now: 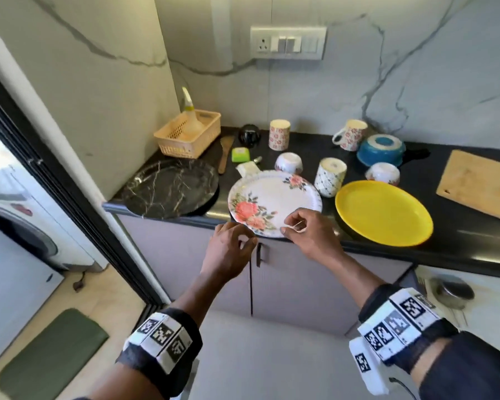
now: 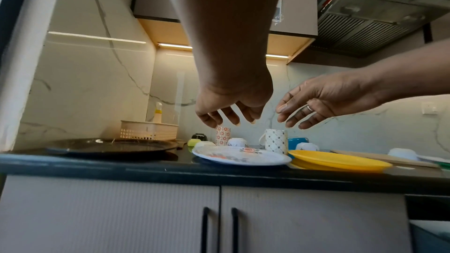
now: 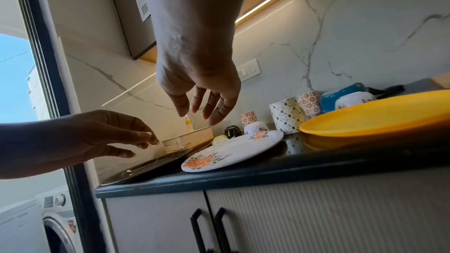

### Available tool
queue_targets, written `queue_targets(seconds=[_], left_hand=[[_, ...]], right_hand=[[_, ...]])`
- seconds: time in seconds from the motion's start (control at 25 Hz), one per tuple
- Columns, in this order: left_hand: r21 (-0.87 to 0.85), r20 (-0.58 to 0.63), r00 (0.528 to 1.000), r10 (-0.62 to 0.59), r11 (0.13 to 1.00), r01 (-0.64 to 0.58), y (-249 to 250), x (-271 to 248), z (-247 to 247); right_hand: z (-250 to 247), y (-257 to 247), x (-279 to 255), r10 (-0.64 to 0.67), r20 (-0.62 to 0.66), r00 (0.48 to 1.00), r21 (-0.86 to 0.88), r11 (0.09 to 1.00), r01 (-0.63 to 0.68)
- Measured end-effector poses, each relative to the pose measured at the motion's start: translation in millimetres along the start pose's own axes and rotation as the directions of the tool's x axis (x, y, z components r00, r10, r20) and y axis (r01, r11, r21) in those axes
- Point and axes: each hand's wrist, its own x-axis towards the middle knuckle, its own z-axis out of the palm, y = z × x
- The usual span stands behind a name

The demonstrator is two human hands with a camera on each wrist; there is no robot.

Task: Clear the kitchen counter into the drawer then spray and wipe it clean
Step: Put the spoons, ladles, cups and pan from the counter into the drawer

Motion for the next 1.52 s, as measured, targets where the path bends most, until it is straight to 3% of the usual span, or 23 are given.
queue_targets(seconds=[0.2, 0.36, 0.64, 0.88, 1.04, 1.16, 1.24, 1.36, 1.44, 1.52], left_hand=[[0.142, 0.148, 0.983, -0.112, 0.986, 0.091, -52, 101, -16], [0.145, 0.167, 0.958, -0.232, 0.967, 0.209, -90, 187, -11], [0.056, 0.207, 0.936, -0.286, 0.958, 0.280, -124, 271, 8], [0.148, 0.309, 0.940, -0.145, 0.984, 0.103, -143, 305, 16], [0.228, 0.425, 0.903, -0.070, 0.973, -0.032, -143, 324, 13], [0.193, 0.438, 0.896, -0.072, 0.981, -0.015, -143, 340, 13], [0.150, 0.388, 0.920, -0.055, 0.989, -0.004, -138, 352, 12], [0.122, 0.298, 0.954, 0.029, 0.990, -0.068, -124, 371, 15], [0.113, 0.372, 0.926, 0.058, 0.988, -0.107, -115, 383, 23], [-0.008, 0.440, 0.897, 0.041, 0.999, -0.042, -112, 387, 29]], right_hand=[[37, 1, 140, 0.039, 0.053, 0.998, 0.017, 0.999, -0.040], [61, 23, 252, 0.139, 0.044, 0.989, -0.007, 0.990, -0.138], [97, 57, 363, 0.256, 0.046, 0.965, -0.141, 0.958, -0.248], [125, 65, 407, 0.361, 0.033, 0.932, -0.280, 0.899, -0.338], [136, 73, 425, 0.416, 0.100, 0.904, -0.368, 0.860, -0.354], [125, 69, 426, 0.350, 0.021, 0.937, -0.201, 0.919, -0.339], [106, 55, 419, 0.298, -0.092, 0.950, -0.021, 0.953, -0.301], [80, 21, 398, 0.090, -0.117, 0.989, 0.055, 0.995, -0.084], [75, 2, 382, -0.013, -0.103, 0.995, 0.090, 0.996, 0.023], [77, -3, 372, -0.011, -0.156, 0.988, 0.162, 0.986, 0.036]])
